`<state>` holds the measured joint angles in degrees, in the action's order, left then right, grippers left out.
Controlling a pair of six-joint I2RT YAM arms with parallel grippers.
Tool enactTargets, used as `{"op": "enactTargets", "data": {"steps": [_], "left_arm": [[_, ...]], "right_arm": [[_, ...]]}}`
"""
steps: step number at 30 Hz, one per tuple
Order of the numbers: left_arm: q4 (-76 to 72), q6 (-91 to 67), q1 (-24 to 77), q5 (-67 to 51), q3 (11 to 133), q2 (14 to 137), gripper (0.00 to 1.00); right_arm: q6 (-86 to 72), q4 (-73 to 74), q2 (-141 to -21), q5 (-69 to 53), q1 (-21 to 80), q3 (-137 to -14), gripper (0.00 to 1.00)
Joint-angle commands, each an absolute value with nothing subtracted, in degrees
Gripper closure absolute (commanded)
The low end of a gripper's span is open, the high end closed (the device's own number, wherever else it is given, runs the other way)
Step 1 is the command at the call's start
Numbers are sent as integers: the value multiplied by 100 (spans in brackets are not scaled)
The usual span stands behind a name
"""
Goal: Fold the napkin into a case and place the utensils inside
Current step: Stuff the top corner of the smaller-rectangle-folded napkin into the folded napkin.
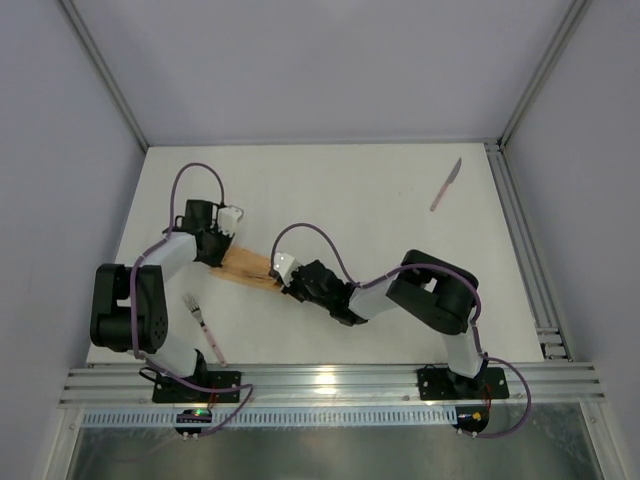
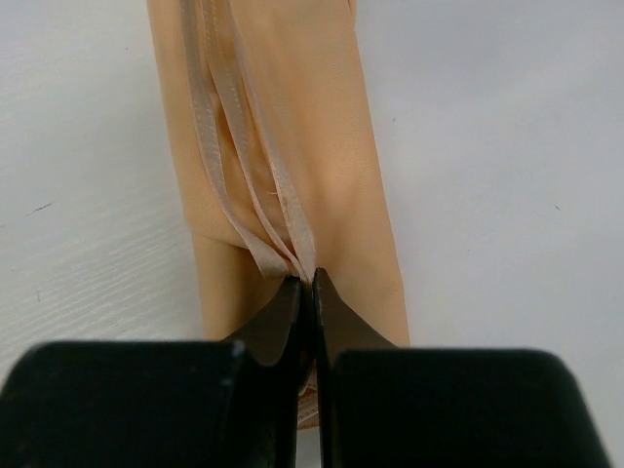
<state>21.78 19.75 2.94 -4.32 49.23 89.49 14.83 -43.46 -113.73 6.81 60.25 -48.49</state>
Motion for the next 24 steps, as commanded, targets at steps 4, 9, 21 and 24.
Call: {"op": "enactTargets", "data": {"steps": [4, 9, 21, 24], "left_arm": [[2161, 2574, 246, -973, 4781, 8702, 83], [2758, 3110, 246, -2519, 4720, 7649, 51], [1557, 3445, 597, -4438, 3912, 6750, 43], [1223, 3559, 712, -4290, 3718, 6662, 42]], "right_arm": [[1591, -4350, -11373, 1160, 6178, -4720, 96], [1600, -4456, -11312, 950, 6214, -4667, 96], [634, -4527, -11276, -95, 5881, -4921, 96], [238, -4579, -11373, -334, 5784, -5106, 96]]}}
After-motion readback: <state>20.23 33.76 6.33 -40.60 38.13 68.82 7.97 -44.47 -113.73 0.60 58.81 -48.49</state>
